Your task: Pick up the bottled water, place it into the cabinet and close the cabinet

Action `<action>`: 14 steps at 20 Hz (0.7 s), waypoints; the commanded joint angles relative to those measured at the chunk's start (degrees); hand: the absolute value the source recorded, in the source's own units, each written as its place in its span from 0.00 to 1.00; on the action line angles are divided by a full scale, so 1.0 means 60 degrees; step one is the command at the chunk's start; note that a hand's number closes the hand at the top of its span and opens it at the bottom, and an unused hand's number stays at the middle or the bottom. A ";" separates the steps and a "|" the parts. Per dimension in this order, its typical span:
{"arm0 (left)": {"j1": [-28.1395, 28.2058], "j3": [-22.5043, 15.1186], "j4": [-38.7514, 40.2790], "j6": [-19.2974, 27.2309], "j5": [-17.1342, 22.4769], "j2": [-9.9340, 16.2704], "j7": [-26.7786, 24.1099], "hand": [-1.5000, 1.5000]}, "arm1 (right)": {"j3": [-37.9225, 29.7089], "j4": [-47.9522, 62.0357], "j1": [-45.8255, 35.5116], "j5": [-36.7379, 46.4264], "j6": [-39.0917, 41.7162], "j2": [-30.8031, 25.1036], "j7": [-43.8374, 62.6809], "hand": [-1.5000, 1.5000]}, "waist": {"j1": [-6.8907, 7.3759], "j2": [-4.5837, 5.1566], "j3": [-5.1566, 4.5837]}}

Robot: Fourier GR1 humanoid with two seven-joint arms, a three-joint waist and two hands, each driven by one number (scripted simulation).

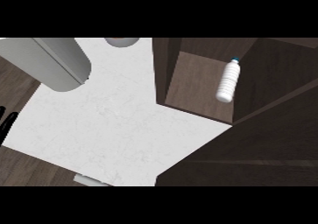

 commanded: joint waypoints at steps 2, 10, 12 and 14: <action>-0.0009 0.0061 0.0084 -0.0061 0.0055 0.0060 0.0057 0.00 | -0.0186 0.1379 -0.1491 0.0159 -0.0849 0.0980 0.1114 1.00 | -0.0004 -0.0071 0.0044; -0.0055 0.0068 0.0407 -0.0137 0.0133 -0.0006 0.0096 0.00 | -0.0604 0.3822 -0.4010 -0.0148 -0.1417 0.2388 0.2237 1.00 | -0.0185 -0.0122 0.0093; -0.0078 0.0127 0.0539 -0.0044 0.0170 -0.0127 0.0017 0.00 | -0.0988 0.4449 -0.4864 0.0139 -0.2074 0.3012 0.2480 1.00 | -0.0419 -0.0205 0.0107; 0.0068 0.0126 0.0494 -0.0119 0.0232 -0.0110 0.0042 0.00 | -0.1535 0.5165 -0.5656 0.0624 -0.2682 0.3288 0.2457 1.00 | -0.0405 -0.0240 0.0129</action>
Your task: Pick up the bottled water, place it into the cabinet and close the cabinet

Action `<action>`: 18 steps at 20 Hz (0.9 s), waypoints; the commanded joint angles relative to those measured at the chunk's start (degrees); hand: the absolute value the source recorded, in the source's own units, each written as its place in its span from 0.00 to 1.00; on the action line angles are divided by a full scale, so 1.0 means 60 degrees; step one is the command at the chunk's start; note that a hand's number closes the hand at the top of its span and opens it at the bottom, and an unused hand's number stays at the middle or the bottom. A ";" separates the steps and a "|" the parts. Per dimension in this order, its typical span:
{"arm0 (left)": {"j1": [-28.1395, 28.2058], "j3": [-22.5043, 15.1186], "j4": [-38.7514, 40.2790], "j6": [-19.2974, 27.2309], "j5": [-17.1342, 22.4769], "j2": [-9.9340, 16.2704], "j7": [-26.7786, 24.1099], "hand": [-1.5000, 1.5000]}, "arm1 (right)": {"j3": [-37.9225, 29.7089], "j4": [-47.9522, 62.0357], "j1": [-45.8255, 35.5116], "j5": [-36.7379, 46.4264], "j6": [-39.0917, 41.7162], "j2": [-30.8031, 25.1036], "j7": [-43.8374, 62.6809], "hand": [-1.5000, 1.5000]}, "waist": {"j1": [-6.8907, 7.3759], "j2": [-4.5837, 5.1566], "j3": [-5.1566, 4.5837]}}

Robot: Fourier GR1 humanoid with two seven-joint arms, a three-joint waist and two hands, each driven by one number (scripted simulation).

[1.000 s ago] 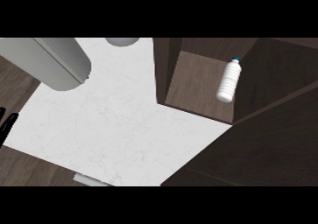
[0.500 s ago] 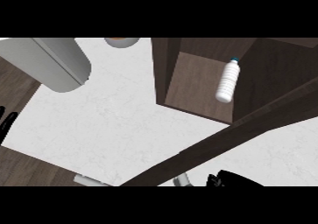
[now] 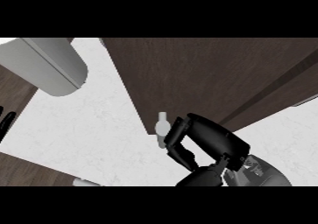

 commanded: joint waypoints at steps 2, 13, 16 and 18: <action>0.0075 0.0225 0.0138 -0.0078 0.0087 0.0118 0.0006 0.00 | -0.0932 0.2051 -0.2121 0.0674 -0.1520 0.0816 0.0244 1.00 | -0.0165 -0.0065 0.0053; 0.0257 0.0247 0.0425 -0.0341 0.0004 -0.0182 -0.0266 0.00 | -0.2330 0.5489 -0.5344 0.0480 -0.4456 0.0848 -0.0208 1.00 | -0.0449 -0.0067 0.0080; 0.0231 0.0337 0.0447 -0.0463 0.0185 -0.0085 -0.0169 0.00 | -0.2533 0.5792 -0.5321 -0.0018 -0.4965 0.0849 -0.0398 0.00 | -0.0505 -0.0008 0.0096; 0.0325 0.0358 0.0421 -0.0458 0.0174 -0.0157 -0.0237 0.00 | -0.2398 0.6046 -0.5581 -0.0237 -0.5276 0.0849 -0.0380 0.00 | -0.0514 -0.0069 0.0093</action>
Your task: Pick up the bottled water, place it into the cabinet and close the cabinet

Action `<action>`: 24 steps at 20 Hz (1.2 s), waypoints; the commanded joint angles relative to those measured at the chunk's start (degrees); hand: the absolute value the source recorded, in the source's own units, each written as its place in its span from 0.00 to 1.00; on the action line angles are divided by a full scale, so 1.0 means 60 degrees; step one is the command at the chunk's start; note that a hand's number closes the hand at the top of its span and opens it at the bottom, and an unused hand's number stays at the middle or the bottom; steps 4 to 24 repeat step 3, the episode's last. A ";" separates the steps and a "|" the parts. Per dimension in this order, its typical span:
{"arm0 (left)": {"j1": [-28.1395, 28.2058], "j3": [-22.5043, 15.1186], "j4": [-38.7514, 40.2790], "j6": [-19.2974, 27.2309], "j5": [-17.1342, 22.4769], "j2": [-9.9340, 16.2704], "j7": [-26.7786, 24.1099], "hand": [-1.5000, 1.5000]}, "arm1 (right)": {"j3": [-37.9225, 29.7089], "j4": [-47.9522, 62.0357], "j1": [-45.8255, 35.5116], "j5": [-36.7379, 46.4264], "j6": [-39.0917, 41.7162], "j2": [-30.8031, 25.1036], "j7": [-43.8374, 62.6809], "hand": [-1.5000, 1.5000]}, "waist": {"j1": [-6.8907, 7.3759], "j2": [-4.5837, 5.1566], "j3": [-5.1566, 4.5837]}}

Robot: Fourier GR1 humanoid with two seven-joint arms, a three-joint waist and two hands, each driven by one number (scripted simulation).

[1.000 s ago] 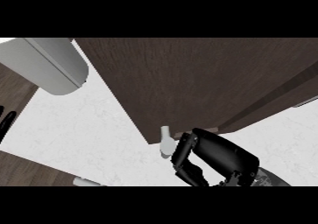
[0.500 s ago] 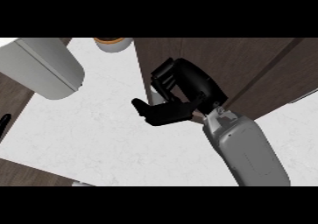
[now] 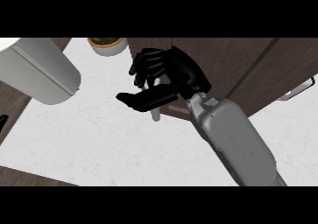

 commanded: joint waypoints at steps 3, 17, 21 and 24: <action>-0.0045 0.0128 0.0164 0.0029 0.0002 -0.0049 -0.0040 0.00 | -0.0921 0.1745 -0.1584 -0.0133 -0.1506 -0.0005 -0.0958 0.00 | -0.0030 0.0225 -0.0046; -0.0045 0.0128 0.0164 0.0029 0.0002 -0.0049 -0.0040 0.00 | -0.0921 0.1745 -0.1584 -0.0133 -0.1506 -0.0005 -0.0958 0.00 | -0.0030 0.0225 -0.0046; -0.0045 0.0128 0.0164 0.0029 0.0002 -0.0049 -0.0040 0.00 | -0.0921 0.1745 -0.1584 -0.0133 -0.1506 -0.0005 -0.0958 0.00 | -0.0030 0.0225 -0.0046; -0.0045 0.0128 0.0164 0.0029 0.0002 -0.0049 -0.0040 0.00 | -0.0921 0.1745 -0.1584 -0.0133 -0.1506 -0.0005 -0.0958 0.00 | -0.0030 0.0225 -0.0046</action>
